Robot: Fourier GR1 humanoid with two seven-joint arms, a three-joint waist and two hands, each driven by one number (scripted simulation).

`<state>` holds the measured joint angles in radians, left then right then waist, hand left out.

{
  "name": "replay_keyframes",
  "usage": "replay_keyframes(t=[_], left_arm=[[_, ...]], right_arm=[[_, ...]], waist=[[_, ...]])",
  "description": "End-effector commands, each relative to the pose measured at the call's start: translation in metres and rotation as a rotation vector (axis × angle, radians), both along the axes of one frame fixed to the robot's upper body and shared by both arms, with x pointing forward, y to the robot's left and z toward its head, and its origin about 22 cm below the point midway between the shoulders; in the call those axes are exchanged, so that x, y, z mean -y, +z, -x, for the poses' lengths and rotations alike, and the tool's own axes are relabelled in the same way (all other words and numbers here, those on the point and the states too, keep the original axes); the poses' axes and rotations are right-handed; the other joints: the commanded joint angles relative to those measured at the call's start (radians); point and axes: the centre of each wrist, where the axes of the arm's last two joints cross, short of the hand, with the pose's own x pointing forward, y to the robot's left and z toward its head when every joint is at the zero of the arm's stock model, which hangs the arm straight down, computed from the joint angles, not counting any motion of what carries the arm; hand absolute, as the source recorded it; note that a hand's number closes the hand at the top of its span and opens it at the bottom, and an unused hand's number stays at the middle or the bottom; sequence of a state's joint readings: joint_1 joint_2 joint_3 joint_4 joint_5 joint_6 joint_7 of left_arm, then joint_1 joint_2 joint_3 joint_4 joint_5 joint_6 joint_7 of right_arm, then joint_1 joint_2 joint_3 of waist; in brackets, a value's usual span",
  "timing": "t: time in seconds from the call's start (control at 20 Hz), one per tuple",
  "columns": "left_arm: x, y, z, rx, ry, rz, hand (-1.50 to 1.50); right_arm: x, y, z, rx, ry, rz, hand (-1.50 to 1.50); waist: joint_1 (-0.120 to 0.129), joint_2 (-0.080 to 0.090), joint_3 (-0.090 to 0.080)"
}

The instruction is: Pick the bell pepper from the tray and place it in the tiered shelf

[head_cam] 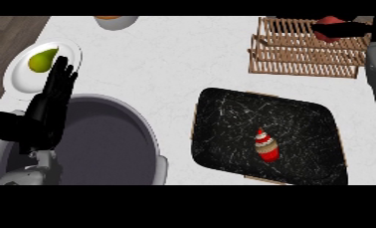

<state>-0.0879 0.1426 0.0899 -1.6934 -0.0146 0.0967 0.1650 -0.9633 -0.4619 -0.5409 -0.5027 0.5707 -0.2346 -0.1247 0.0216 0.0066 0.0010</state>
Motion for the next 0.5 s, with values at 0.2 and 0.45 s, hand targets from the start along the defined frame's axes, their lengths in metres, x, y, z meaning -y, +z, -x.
replay_keyframes(t=[0.2, 0.45], left_arm=[[-0.010, 0.009, 0.013, 0.000, 0.029, -0.005, 0.00], [-0.011, -0.002, 0.007, 0.005, 0.019, -0.010, 0.00]], right_arm=[[0.030, 0.036, 0.010, 0.134, -0.042, -0.119, -1.50], [0.078, 0.059, 0.036, 0.170, -0.199, -0.180, -1.50]], waist=[[-0.017, -0.009, -0.001], [-0.022, -0.008, -0.001]])
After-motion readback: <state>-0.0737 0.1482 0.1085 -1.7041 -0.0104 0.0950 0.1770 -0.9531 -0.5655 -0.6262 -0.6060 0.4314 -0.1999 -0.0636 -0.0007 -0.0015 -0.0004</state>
